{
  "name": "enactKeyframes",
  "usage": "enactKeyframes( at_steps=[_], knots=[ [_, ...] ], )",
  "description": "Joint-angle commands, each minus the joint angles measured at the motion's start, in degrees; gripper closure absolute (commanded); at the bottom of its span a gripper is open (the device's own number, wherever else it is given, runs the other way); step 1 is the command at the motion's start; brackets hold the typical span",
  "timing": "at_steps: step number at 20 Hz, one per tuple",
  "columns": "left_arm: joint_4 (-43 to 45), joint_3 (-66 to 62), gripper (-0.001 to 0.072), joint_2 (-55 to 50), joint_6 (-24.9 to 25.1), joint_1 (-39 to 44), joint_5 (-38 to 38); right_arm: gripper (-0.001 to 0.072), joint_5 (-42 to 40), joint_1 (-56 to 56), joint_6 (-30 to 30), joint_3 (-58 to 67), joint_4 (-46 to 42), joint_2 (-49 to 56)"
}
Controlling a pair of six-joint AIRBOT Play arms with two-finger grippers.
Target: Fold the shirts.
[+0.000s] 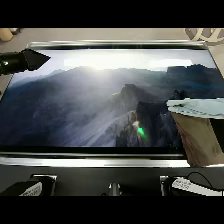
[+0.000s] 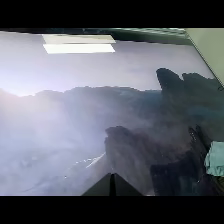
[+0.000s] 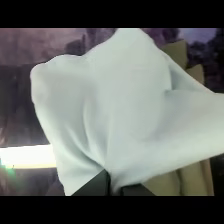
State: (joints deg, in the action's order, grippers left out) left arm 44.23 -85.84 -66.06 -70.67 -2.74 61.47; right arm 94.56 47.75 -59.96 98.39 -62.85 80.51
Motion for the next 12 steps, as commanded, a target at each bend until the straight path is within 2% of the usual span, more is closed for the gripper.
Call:
enactKeyframes(
  at_steps=[1,3,7,9,12],
  knots=[
    [0.00,0.02,0.0675,-0.04,0.26,-0.04,0.00,0.0693,-5.46,0.00,-1.77,0.04,-1.81,-0.15],
    [0.00,0.02,0.0675,-0.07,0.26,-0.04,-0.42,0.0693,-11.78,0.02,-3.74,0.07,-0.85,-0.15],
    [0.00,0.02,0.0674,-0.07,0.24,-0.04,-3.91,0.0694,-21.27,0.00,-4.70,0.07,11.98,0.39],
    [0.00,0.02,0.0675,-0.07,0.24,-0.04,-5.68,0.0694,-20.09,0.00,-1.97,0.07,12.76,0.57],
    [0.00,0.02,0.0675,-0.09,0.24,-0.04,-6.03,0.0694,-9.64,0.02,2.97,0.07,6.84,0.37]
  ],
)
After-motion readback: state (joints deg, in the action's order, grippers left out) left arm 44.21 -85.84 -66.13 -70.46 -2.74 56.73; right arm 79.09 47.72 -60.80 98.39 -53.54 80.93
